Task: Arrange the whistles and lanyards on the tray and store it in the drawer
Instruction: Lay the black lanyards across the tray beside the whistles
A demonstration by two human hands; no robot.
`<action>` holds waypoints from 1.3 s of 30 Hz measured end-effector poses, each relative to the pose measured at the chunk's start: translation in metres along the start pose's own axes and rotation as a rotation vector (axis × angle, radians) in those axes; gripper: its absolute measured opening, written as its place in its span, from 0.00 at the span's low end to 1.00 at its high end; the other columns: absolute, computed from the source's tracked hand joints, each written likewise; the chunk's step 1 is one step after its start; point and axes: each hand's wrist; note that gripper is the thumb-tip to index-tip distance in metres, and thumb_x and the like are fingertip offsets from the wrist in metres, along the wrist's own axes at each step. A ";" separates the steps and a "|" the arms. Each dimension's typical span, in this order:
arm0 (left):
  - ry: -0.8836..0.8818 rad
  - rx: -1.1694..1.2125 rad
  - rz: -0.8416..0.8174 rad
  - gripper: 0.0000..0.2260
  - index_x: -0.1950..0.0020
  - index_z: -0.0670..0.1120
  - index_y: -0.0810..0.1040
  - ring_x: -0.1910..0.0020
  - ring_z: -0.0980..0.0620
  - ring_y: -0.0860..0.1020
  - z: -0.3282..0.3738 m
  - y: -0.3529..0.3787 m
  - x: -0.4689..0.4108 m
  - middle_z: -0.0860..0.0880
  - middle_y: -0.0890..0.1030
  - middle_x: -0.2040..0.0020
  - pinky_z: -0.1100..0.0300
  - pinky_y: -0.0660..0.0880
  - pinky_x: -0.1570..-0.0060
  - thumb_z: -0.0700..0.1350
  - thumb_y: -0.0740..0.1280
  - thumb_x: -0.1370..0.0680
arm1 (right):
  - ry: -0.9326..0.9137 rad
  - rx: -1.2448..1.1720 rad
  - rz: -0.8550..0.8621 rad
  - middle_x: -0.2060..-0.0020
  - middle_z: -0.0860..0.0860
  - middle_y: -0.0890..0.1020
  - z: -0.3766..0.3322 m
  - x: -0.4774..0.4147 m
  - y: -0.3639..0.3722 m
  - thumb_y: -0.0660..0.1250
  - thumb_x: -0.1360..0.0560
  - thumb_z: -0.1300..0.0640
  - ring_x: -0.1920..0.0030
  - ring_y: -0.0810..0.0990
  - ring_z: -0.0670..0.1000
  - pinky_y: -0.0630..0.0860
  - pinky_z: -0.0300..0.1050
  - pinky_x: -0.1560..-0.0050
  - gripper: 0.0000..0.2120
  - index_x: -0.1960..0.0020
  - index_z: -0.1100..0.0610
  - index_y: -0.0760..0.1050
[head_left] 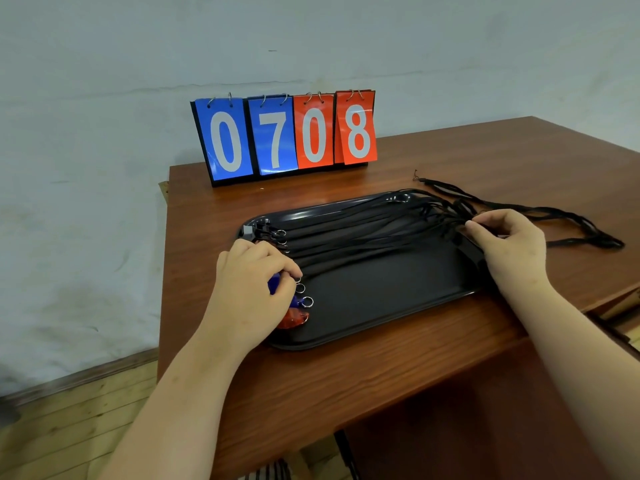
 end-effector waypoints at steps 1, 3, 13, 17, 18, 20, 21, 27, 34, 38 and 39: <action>0.008 -0.001 -0.006 0.11 0.56 0.56 0.83 0.47 0.56 0.68 0.000 0.001 0.000 0.60 0.79 0.55 0.59 0.58 0.49 0.40 0.66 0.23 | 0.005 -0.003 -0.002 0.55 0.45 0.82 -0.001 0.000 0.000 0.72 0.25 0.54 0.51 0.79 0.45 0.70 0.32 0.54 0.03 0.53 0.51 0.80; 0.015 -0.002 -0.011 0.11 0.57 0.56 0.83 0.47 0.56 0.68 0.000 0.001 0.000 0.60 0.79 0.54 0.58 0.58 0.49 0.40 0.66 0.23 | 0.022 -0.013 -0.015 0.55 0.44 0.82 -0.002 0.001 0.000 0.72 0.25 0.56 0.53 0.78 0.41 0.69 0.31 0.55 0.02 0.53 0.52 0.80; 0.025 -0.031 0.004 0.11 0.58 0.55 0.83 0.48 0.59 0.65 -0.001 0.003 -0.001 0.61 0.78 0.54 0.62 0.54 0.50 0.40 0.67 0.23 | 0.101 0.023 -0.020 0.56 0.43 0.80 0.002 -0.002 0.002 0.67 0.24 0.61 0.54 0.78 0.46 0.71 0.36 0.60 0.04 0.53 0.53 0.79; 0.044 -0.022 -0.012 0.13 0.59 0.58 0.83 0.48 0.58 0.65 -0.001 0.005 -0.001 0.62 0.77 0.54 0.60 0.55 0.49 0.44 0.62 0.24 | 0.120 0.035 -0.077 0.54 0.47 0.83 0.004 -0.003 0.002 0.66 0.24 0.60 0.61 0.79 0.47 0.72 0.40 0.66 0.06 0.54 0.51 0.80; 0.047 -0.021 -0.010 0.13 0.60 0.58 0.82 0.48 0.58 0.65 -0.001 0.005 -0.001 0.62 0.77 0.54 0.60 0.54 0.49 0.45 0.60 0.25 | 0.120 0.040 -0.083 0.54 0.48 0.83 0.004 -0.003 0.002 0.66 0.24 0.60 0.63 0.79 0.48 0.72 0.41 0.67 0.06 0.54 0.51 0.80; 0.050 -0.022 -0.005 0.14 0.61 0.59 0.82 0.48 0.58 0.65 -0.001 0.006 0.000 0.62 0.77 0.53 0.61 0.53 0.49 0.47 0.58 0.25 | 0.120 0.052 -0.083 0.52 0.48 0.83 0.002 -0.003 0.002 0.65 0.24 0.60 0.63 0.79 0.51 0.73 0.41 0.67 0.07 0.53 0.52 0.80; 0.050 -0.023 -0.002 0.15 0.61 0.59 0.82 0.48 0.58 0.64 -0.001 0.006 0.000 0.62 0.77 0.53 0.61 0.53 0.49 0.49 0.57 0.25 | 0.118 0.058 -0.081 0.51 0.48 0.83 0.002 -0.002 0.002 0.65 0.24 0.60 0.61 0.80 0.53 0.73 0.41 0.65 0.07 0.53 0.52 0.81; 0.053 -0.107 0.017 0.21 0.58 0.54 0.85 0.48 0.57 0.65 0.000 0.008 0.001 0.62 0.77 0.52 0.62 0.52 0.50 0.56 0.52 0.24 | 0.134 0.047 -0.078 0.49 0.48 0.82 0.000 0.000 0.002 0.65 0.23 0.61 0.57 0.81 0.54 0.73 0.40 0.65 0.06 0.53 0.53 0.80; 0.014 -0.131 0.001 0.16 0.53 0.55 0.85 0.46 0.59 0.63 -0.001 0.008 0.000 0.63 0.77 0.50 0.60 0.54 0.47 0.55 0.56 0.23 | 0.139 0.054 -0.075 0.49 0.48 0.82 0.000 -0.001 0.001 0.65 0.23 0.61 0.65 0.77 0.47 0.73 0.40 0.68 0.06 0.53 0.53 0.80; 0.009 -0.127 0.006 0.15 0.51 0.54 0.85 0.46 0.57 0.65 -0.001 0.006 0.000 0.61 0.79 0.50 0.59 0.55 0.47 0.53 0.58 0.22 | 0.133 0.060 -0.074 0.50 0.48 0.82 -0.001 0.000 0.001 0.65 0.24 0.61 0.66 0.76 0.47 0.72 0.40 0.69 0.06 0.52 0.53 0.80; 0.006 -0.129 0.004 0.14 0.51 0.54 0.85 0.46 0.57 0.65 -0.001 0.006 0.000 0.61 0.79 0.50 0.59 0.55 0.47 0.52 0.59 0.22 | 0.134 0.062 -0.076 0.51 0.48 0.81 -0.001 0.000 0.001 0.65 0.24 0.61 0.67 0.76 0.48 0.72 0.40 0.70 0.07 0.52 0.53 0.80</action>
Point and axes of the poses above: each hand's wrist, its own x-axis away from the middle knuckle, its own y-axis out of the palm, z = x × y
